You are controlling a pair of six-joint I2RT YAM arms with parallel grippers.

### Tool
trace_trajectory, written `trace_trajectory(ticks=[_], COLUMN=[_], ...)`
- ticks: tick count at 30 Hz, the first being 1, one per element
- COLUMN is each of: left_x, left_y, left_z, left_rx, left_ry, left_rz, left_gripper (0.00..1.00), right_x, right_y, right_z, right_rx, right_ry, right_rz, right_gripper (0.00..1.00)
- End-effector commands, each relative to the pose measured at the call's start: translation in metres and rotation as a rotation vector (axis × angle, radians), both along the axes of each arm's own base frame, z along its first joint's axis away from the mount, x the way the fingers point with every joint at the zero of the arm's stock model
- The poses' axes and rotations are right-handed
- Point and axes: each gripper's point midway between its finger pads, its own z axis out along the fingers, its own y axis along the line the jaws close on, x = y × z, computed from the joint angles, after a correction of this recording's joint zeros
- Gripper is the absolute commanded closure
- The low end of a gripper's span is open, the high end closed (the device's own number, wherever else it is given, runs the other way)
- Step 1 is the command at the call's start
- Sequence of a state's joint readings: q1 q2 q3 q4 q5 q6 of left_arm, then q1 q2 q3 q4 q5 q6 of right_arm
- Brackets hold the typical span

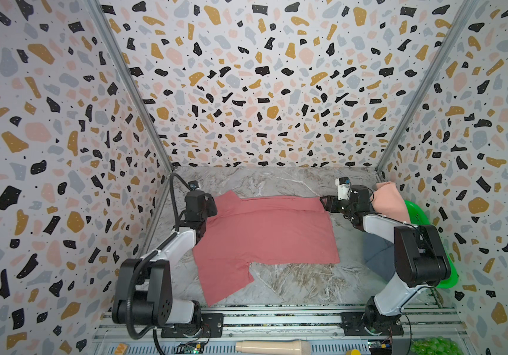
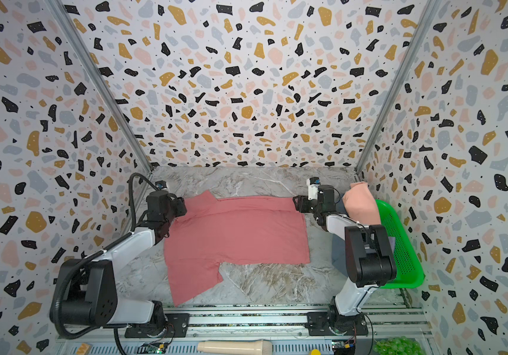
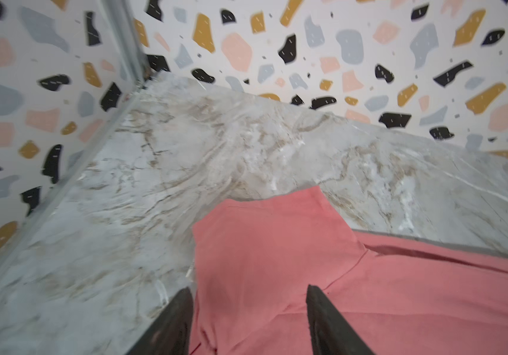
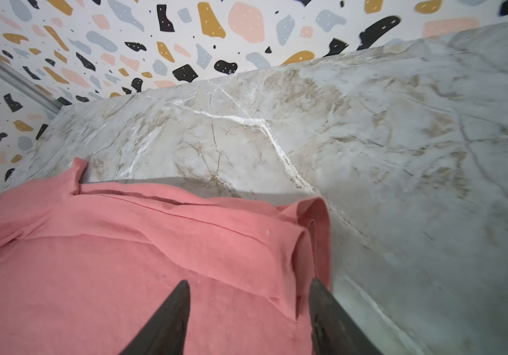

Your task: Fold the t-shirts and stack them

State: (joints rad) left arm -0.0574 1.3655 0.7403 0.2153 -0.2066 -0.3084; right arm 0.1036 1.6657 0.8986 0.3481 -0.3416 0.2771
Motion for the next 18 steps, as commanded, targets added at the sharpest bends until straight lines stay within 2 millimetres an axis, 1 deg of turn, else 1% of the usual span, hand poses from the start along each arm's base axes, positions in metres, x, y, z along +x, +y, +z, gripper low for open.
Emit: trace_trajectory(ticks=[1,3,4,5,6,8,9,10,11,13,16,18], left_x=[0.0,0.004,0.007,0.01,0.01,0.006,0.004,0.0,-0.004,-0.009,-0.014,-0.013], left_y=[0.025,0.022,0.017,0.009,0.0,-0.018,-0.023,-0.026,-0.03,-0.036,-0.037,-0.038], left_z=[0.016,0.0,-0.009,-0.018,-0.025,-0.037,-0.043,-0.051,-0.059,-0.073,-0.097,-0.113], left_rx=[-0.026,-0.023,-0.033,-0.056,-0.085,-0.15,-0.166,-0.174,-0.187,-0.2,-0.207,-0.213], left_ry=[-0.078,0.018,0.062,0.097,0.114,0.13,0.142,0.168,0.191,0.232,0.291,0.326], left_rz=[0.166,0.146,0.122,0.084,0.051,-0.007,-0.018,-0.014,-0.02,-0.034,-0.028,-0.024], left_gripper=[0.36,0.36,0.38,0.41,0.42,0.42,0.43,0.43,0.43,0.43,0.44,0.44], right_x=[0.011,0.016,0.018,0.018,0.017,0.01,0.006,0.001,-0.004,-0.009,-0.014,-0.013], right_y=[-0.007,0.011,0.023,0.036,0.048,0.077,0.089,0.098,0.104,0.107,0.106,0.101], right_z=[0.016,0.019,0.019,0.02,0.02,0.014,0.01,0.002,-0.007,-0.025,-0.05,-0.069], right_rx=[0.026,0.067,0.075,0.076,0.072,0.051,0.041,0.026,0.01,-0.004,0.003,-0.02], right_ry=[-0.016,-0.006,-0.002,-0.001,-0.001,0.013,0.025,0.046,0.068,0.114,0.184,0.235], right_rz=[-0.067,-0.011,0.023,0.055,0.082,0.147,0.167,0.186,0.192,0.176,0.159,0.132], right_gripper=[0.37,0.37,0.38,0.39,0.4,0.41,0.41,0.41,0.41,0.42,0.42,0.42])
